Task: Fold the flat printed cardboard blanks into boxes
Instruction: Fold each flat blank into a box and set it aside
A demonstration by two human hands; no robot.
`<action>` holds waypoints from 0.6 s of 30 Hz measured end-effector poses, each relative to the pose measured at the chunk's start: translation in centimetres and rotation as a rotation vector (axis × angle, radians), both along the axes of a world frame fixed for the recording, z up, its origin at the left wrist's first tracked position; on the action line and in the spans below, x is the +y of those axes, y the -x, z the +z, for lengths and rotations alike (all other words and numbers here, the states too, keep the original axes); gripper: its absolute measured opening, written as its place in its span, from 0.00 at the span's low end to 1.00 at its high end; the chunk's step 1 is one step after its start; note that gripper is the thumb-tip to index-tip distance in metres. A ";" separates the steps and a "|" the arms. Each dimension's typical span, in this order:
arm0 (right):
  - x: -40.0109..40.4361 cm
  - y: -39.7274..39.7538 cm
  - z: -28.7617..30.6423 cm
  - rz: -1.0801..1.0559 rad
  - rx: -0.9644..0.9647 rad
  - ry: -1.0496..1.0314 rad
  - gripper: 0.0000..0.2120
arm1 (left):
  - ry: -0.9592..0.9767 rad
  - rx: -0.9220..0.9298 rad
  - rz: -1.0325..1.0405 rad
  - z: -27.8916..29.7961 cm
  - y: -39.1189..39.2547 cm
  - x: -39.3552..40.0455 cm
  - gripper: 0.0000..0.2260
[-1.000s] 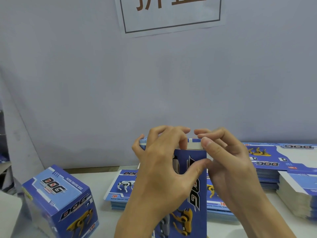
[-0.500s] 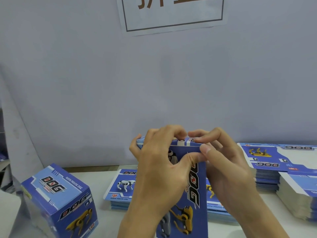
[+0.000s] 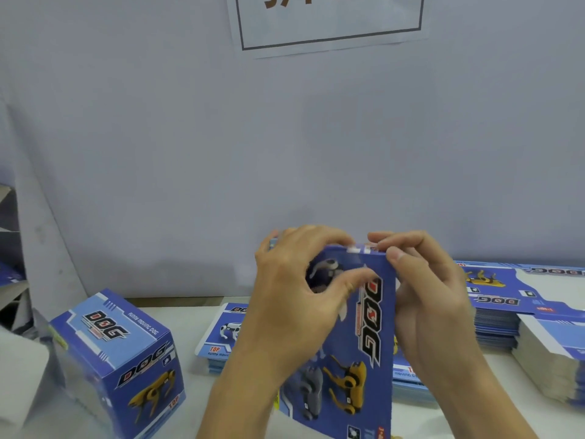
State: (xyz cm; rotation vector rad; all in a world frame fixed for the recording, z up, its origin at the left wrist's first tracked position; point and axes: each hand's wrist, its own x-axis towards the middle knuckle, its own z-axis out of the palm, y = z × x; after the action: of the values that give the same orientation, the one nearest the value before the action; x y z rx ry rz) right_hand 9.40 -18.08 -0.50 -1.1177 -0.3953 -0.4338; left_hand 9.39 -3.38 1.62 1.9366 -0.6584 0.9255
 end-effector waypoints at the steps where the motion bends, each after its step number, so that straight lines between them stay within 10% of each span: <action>1: -0.1 -0.1 0.0 -0.035 0.008 -0.016 0.04 | 0.049 0.035 -0.027 0.0 -0.1 0.5 0.12; 18: -0.4 0.0 0.2 -0.073 -0.018 -0.086 0.03 | 0.213 0.263 -0.147 -0.8 -0.7 2.2 0.19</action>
State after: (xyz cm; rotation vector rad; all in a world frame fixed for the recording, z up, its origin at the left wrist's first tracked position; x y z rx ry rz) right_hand 9.40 -18.51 -0.29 -1.0478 -0.3497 -0.5212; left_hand 10.05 -1.21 0.85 1.7542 -0.5180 0.6102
